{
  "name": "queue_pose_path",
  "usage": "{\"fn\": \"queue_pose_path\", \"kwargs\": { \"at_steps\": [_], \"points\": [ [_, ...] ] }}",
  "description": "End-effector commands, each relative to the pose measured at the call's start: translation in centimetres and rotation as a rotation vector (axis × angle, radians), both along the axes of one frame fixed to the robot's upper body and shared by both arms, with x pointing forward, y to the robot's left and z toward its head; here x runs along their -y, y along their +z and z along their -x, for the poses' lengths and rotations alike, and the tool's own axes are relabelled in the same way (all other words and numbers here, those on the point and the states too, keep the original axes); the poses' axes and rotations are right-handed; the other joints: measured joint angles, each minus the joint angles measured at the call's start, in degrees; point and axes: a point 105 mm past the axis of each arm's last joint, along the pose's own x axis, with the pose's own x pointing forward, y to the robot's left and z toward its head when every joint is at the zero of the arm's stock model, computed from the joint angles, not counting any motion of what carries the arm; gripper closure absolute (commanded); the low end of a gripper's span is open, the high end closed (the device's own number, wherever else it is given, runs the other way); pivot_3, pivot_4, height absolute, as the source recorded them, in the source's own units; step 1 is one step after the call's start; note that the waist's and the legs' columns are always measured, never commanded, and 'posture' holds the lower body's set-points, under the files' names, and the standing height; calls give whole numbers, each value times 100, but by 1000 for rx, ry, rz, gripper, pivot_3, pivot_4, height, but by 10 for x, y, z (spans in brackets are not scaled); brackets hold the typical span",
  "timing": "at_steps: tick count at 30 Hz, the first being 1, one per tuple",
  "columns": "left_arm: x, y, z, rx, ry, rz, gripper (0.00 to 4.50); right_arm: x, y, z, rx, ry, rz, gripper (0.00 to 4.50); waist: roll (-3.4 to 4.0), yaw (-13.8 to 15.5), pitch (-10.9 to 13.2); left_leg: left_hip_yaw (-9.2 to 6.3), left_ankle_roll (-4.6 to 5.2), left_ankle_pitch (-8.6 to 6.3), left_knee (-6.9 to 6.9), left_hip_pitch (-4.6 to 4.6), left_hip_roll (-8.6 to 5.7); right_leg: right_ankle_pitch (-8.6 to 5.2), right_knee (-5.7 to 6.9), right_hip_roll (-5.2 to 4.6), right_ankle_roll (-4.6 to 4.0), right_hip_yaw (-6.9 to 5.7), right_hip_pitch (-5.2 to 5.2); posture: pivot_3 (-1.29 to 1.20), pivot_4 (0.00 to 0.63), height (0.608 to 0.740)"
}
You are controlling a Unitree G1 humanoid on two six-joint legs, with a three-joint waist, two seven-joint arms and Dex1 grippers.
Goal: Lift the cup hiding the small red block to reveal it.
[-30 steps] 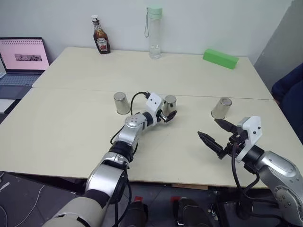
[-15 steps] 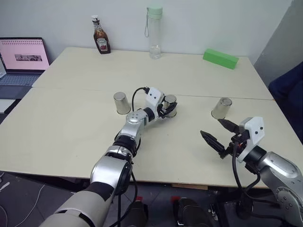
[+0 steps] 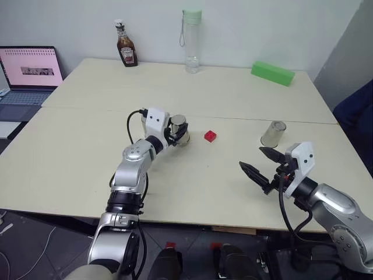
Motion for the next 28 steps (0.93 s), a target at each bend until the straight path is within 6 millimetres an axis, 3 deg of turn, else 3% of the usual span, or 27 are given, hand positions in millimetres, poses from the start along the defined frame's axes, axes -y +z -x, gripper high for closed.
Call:
{"fn": "queue_pose_path", "kwargs": {
  "at_steps": [1,2,8,13,16,20,22,28],
  "points": [
    [-2,3,0,32,14,11,1570,-3,9,1,46,16,-16,0,0,4,0,-4,0,0,12,-6,0,2,1,1,3,-2,0,0,150,740],
    [-2,-2,0,24,12,3,1213,-2,9,1,45,14,-17,0,0,0,0,-3,0,0,18,-8,0,4,1,1,7,-2,1,0,150,740],
    [-4,-9,-2,5,1,1,19,2,7,2,40,-5,-19,0,0,-6,0,12,0,0,23,-8,-2,12,0,1,19,1,0,0,150,740],
    [-9,5,8,20,-36,-37,19,4,4,4,31,-16,-18,0,0,-8,0,9,1,0,22,-10,0,12,-1,1,19,4,-1,0,150,740],
    [-21,15,41,-29,-136,-105,19,6,5,9,21,-24,-25,0,0,-61,1,8,1,-1,22,-13,2,12,-1,1,18,8,-4,0,150,740],
    [-55,11,84,-165,-178,-219,19,11,8,17,7,-21,-18,0,7,-177,2,4,-1,-2,14,-14,11,3,2,-24,2,8,-12,0,150,740],
    [-68,18,101,-205,-198,-215,19,13,10,22,-11,-5,-12,0,10,-170,5,0,-1,-2,14,-9,12,-1,6,-25,-4,1,-8,0,150,740],
    [-75,41,123,-246,-256,-182,19,12,9,32,-69,81,39,0,6,-119,8,-9,0,-1,27,-2,7,-21,2,-32,-33,-11,6,0,150,740]
  ]
}}
